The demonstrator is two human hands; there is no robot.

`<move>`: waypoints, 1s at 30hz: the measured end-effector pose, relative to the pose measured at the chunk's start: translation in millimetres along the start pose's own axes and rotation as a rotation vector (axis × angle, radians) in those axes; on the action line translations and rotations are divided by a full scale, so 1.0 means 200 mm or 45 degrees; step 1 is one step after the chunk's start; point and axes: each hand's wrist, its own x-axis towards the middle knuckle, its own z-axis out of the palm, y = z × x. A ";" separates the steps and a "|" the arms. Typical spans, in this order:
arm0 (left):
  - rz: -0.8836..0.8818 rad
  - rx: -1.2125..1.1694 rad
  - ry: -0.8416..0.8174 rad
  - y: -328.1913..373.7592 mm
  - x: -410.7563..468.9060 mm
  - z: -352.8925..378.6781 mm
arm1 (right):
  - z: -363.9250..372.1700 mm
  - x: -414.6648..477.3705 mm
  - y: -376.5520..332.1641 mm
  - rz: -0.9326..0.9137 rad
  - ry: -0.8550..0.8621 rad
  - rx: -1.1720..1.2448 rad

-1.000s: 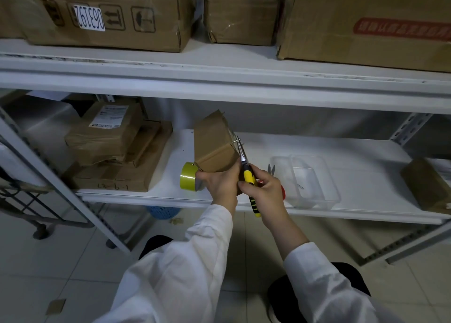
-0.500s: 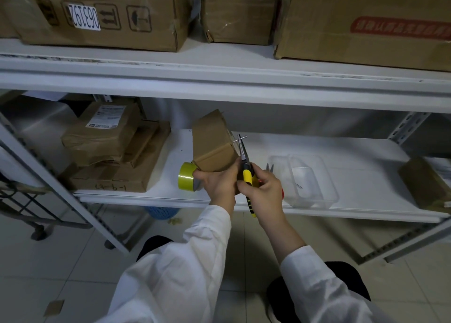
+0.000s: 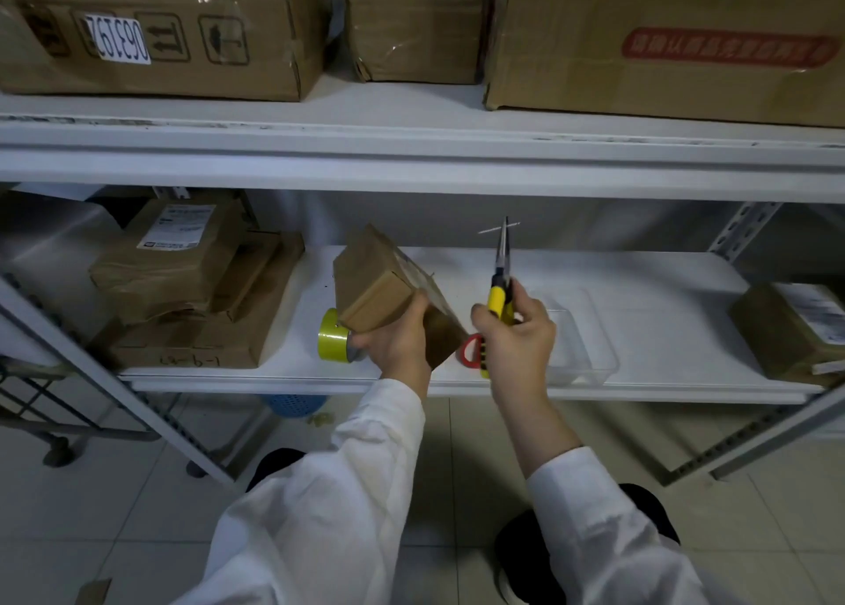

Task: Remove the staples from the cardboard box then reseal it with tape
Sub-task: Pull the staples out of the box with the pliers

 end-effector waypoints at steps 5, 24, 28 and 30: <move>0.173 0.197 -0.105 -0.04 0.00 -0.06 | -0.14 0.17 0.02 0.141 0.080 -0.150; 0.165 0.000 -0.571 -0.18 -0.05 -0.16 | -0.38 0.30 0.40 0.635 0.103 -0.671; 0.157 0.000 -0.585 -0.20 -0.02 -0.18 | -0.37 0.29 0.37 0.605 0.101 -0.636; 0.151 -0.011 -0.575 -0.20 -0.01 -0.21 | -0.35 0.27 0.33 0.535 0.076 -0.575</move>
